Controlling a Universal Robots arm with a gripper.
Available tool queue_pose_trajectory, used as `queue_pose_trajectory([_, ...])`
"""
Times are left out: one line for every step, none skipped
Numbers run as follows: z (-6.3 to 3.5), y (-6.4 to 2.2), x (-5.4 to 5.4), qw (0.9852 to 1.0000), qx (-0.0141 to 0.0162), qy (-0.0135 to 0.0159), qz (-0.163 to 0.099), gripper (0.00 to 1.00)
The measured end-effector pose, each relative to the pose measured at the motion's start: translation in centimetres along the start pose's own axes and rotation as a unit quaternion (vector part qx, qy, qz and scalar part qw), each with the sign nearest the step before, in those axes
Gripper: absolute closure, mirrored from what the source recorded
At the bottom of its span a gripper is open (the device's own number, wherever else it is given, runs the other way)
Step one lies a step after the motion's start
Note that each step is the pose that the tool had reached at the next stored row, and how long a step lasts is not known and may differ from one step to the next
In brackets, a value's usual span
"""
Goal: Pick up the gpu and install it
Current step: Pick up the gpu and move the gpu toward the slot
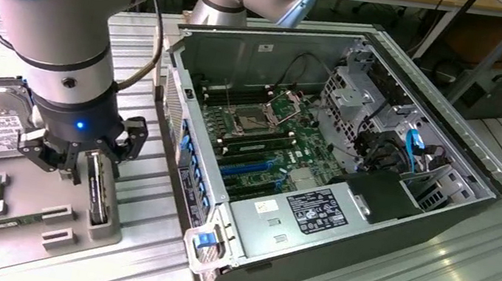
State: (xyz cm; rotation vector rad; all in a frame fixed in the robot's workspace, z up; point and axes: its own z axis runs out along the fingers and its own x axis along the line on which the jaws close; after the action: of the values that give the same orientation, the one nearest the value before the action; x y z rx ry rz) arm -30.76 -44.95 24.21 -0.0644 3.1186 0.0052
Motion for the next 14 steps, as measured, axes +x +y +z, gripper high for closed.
queue_pose_trajectory([0.27, -0.01, 0.0, 1.0, 0.0, 0.0, 0.0, 0.46])
queue_pose_trajectory([0.47, -0.01, 0.0, 1.0, 0.0, 0.0, 0.0, 0.46])
queue_pose_trajectory([0.67, -0.02, 0.0, 1.0, 0.0, -0.0001, 0.0, 0.46])
queue_pose_trajectory([0.85, -0.02, 0.0, 1.0, 0.0, 0.0, 0.0, 0.46])
queue_pose_trajectory([1.05, -0.01, 0.0, 1.0, -0.0001, -0.0001, 0.0, 0.46])
queue_pose_trajectory([1.24, 0.01, 0.0, 1.0, -0.0001, -0.0001, 0.0, 0.46])
queue_pose_trajectory([1.39, 0.01, 0.0, 1.0, 0.0, 0.0, 0.0, 0.46])
queue_pose_trajectory([1.53, 0.02, 0.0, 1.0, 0.0, 0.0, 0.0, 0.46])
queue_pose_trajectory([1.58, 0.02, 0.0, 1.0, 0.0, 0.0, 0.0, 0.46])
queue_pose_trajectory([1.57, 0.02, 0.0, 1.0, 0.0, 0.0, 0.0, 0.46])
queue_pose_trajectory([1.57, 0.02, 0.0, 1.0, 0.0, 0.0, 0.0, 0.46])
queue_pose_trajectory([1.57, 0.02, 0.0, 1.0, 0.0, 0.0, 0.0, 0.46])
queue_pose_trajectory([1.58, 0.02, 0.0, 1.0, 0.0, 0.0, 0.0, 0.46])
queue_pose_trajectory([1.58, 0.02, 0.0, 1.0, 0.0, 0.0, 0.0, 0.46])
